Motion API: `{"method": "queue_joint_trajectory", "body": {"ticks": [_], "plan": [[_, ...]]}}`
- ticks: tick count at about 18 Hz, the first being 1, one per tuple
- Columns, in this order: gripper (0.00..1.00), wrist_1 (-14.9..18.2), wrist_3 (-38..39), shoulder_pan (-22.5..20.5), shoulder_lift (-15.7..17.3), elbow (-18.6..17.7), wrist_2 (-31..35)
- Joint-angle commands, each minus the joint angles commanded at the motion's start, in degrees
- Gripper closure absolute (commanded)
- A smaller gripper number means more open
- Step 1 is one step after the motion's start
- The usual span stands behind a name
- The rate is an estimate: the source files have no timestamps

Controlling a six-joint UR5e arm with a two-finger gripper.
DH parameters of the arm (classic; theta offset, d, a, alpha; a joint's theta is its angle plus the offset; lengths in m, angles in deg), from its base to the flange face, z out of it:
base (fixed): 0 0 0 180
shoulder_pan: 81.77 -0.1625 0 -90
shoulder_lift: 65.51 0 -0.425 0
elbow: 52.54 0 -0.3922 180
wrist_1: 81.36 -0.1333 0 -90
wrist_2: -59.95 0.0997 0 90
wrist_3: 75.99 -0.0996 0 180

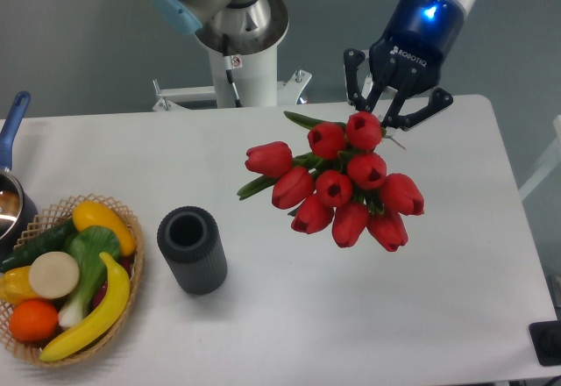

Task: Insert the flowers into the vase
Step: 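Hold the red tulip bunch in the gripper above the table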

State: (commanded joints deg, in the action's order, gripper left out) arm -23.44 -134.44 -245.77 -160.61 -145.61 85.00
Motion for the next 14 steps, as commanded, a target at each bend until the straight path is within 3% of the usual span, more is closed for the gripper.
{"method": "queue_joint_trajectory", "body": {"ticks": [14], "plan": [[0.76, -2.02, 0.00, 1.76, -0.79, 0.53, -1.05]]}}
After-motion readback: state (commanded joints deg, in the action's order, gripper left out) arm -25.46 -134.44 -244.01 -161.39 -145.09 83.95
